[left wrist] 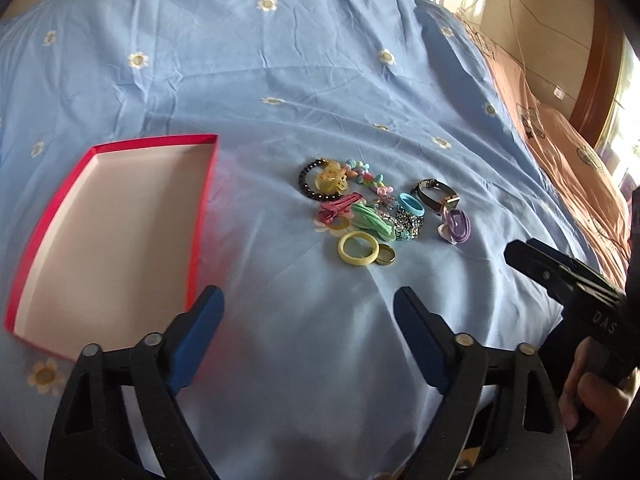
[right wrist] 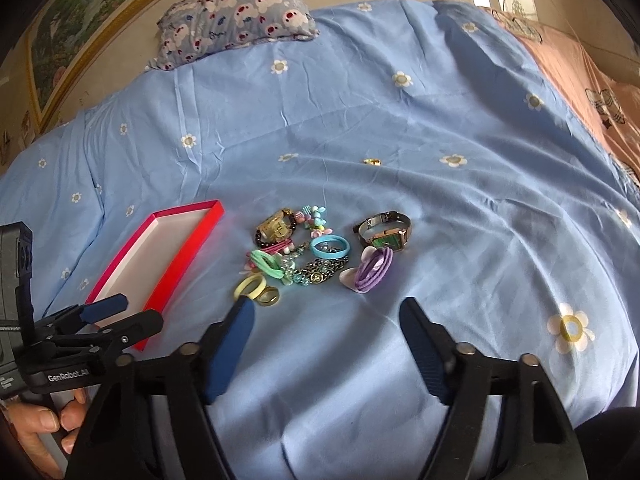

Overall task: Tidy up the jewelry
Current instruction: 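Grasp the yellow hair tie with the left gripper while the right grasps the purple hair tie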

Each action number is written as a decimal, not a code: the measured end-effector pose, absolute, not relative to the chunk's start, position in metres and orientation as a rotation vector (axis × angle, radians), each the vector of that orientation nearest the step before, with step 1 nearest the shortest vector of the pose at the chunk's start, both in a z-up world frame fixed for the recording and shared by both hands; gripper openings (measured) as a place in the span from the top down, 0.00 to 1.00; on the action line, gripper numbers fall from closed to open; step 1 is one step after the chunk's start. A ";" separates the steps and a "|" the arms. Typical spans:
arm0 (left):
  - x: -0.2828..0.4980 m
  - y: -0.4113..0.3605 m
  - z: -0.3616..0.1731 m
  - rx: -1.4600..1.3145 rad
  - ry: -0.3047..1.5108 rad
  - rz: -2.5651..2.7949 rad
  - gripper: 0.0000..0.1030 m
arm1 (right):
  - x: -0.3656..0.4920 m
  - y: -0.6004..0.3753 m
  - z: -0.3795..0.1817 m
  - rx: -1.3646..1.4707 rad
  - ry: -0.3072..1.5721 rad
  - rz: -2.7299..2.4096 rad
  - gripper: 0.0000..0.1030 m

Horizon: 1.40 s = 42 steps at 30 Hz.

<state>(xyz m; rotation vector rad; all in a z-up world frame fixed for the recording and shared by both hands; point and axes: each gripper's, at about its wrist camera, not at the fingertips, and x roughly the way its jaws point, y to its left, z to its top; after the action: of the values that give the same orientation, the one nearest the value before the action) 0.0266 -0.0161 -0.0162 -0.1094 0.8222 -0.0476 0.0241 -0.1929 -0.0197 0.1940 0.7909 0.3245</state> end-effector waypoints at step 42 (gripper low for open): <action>0.094 -0.008 -0.038 -0.148 0.960 -0.205 0.97 | 0.090 -0.198 -0.039 0.259 0.941 0.309 0.96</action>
<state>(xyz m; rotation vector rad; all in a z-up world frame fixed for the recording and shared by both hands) 0.0938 -0.0083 -0.0382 -0.1483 0.9598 -0.2049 0.0905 -0.1975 -0.0387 0.2585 0.9407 0.3094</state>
